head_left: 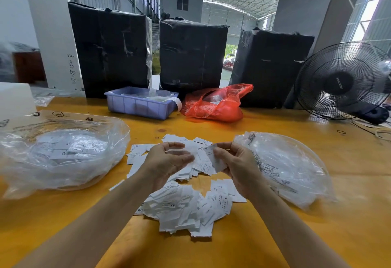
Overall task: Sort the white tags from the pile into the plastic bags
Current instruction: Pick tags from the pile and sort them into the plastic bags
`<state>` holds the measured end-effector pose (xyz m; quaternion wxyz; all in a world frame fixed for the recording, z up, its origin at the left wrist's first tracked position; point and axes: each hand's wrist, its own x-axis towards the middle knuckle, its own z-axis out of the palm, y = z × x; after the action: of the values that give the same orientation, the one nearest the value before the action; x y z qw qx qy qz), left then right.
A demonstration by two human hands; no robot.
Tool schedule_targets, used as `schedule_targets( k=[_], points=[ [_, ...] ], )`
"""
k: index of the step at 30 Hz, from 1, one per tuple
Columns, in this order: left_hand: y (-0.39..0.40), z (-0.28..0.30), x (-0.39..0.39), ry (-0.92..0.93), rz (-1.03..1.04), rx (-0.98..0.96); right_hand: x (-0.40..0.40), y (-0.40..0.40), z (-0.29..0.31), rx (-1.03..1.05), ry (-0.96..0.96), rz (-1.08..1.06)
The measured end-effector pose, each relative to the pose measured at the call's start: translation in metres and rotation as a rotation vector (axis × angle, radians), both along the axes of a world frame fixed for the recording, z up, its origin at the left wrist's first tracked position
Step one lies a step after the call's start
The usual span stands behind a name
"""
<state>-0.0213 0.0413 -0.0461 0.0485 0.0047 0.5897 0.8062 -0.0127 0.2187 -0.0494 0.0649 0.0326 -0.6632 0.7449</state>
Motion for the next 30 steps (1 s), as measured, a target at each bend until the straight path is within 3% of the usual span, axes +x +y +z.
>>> schedule_targets(
  k=[7, 18, 30],
  points=[
    [-0.0006, 0.0001, -0.0002, 0.008, 0.009, 0.019, 0.0037, -0.0012, 0.0003, 0.144, 0.218, -0.025],
    [0.0006, -0.0022, 0.0007, 0.034, -0.005, -0.084, 0.0045, -0.0041, -0.0031, 0.247, 0.292, -0.048],
    [0.0023, -0.0015, 0.0027, 0.001, -0.037, -0.058, 0.0047, -0.0049, -0.0053, 0.390, 0.385, -0.091]
  ],
)
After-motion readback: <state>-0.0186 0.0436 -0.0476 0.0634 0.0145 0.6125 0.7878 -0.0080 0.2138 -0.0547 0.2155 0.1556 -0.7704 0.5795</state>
